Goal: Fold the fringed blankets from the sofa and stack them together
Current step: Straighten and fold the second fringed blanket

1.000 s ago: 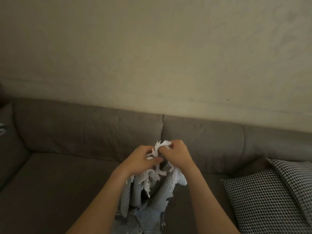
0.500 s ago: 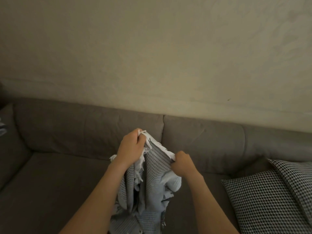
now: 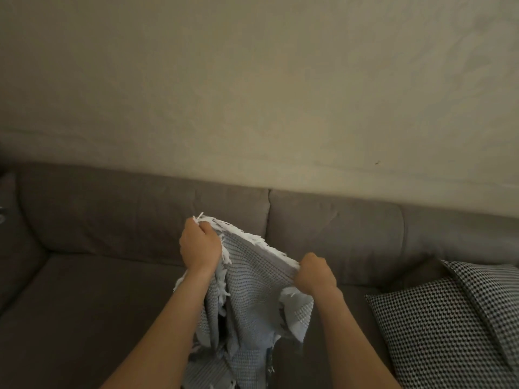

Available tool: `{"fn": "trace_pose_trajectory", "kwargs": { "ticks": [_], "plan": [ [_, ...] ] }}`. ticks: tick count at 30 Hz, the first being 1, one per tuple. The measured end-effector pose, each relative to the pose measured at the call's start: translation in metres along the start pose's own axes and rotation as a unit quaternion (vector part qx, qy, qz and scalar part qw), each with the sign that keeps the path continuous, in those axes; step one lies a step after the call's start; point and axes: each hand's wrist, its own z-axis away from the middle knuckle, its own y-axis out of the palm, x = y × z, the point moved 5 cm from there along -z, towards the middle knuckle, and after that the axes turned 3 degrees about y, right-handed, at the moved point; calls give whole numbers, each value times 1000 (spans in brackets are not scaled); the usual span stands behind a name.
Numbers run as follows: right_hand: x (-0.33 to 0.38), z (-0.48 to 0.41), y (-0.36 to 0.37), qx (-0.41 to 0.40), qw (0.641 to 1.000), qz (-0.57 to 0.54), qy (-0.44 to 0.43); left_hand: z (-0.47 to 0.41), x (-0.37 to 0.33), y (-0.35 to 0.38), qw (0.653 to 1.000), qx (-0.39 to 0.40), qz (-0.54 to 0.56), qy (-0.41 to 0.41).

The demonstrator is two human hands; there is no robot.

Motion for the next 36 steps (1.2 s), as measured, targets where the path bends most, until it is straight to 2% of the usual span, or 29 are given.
{"fn": "trace_pose_trajectory", "kwargs": {
  "ticks": [4,6,10,13,17,19,20,21,22,24,25,26,27,29,31,32,33,34,36],
  "plan": [
    [-10,1,9,21,1000,-6,-16,1,0,-4,999,-31,21,-19],
    [-7,1,14,52,997,-37,-40,1,1,-2,999,-22,15,-20],
    [4,-2,19,96,974,-200,-50,3,7,9,1000,22,-7,-12],
    [19,14,13,157,937,-309,-34,2,14,19,998,66,-22,6],
    [44,34,9,293,833,-469,-11,6,17,34,984,176,-31,21],
    [55,39,-2,298,811,-502,-40,9,21,38,974,224,-13,16],
    [57,36,-8,261,802,-536,-37,11,24,37,970,242,-1,4],
    [57,34,-16,200,778,-595,-22,12,25,36,967,253,7,-7],
    [50,26,-24,113,735,-668,17,12,28,34,966,257,10,-16],
    [28,19,-42,-108,615,-776,85,12,29,27,968,246,28,-29],
    [20,24,-54,-214,587,-776,87,11,29,22,971,233,44,-33],
    [16,30,-65,-292,592,-748,70,10,27,19,973,223,60,-31],
    [17,40,-76,-341,613,-711,44,10,24,16,973,219,74,-26],
    [23,47,-81,-356,676,-646,0,11,16,13,969,228,97,-9],
    [34,45,-69,-309,773,-552,-40,15,8,13,957,265,116,7],
    [43,42,-60,-277,831,-476,-74,17,4,13,950,287,125,14],
    [52,40,-49,-232,875,-410,-115,19,1,14,940,310,139,17],
    [61,38,-38,-173,899,-371,-157,21,-3,15,928,334,165,17],
    [72,34,-13,-35,912,-331,-242,27,-10,19,893,382,237,13]
  ]
}}
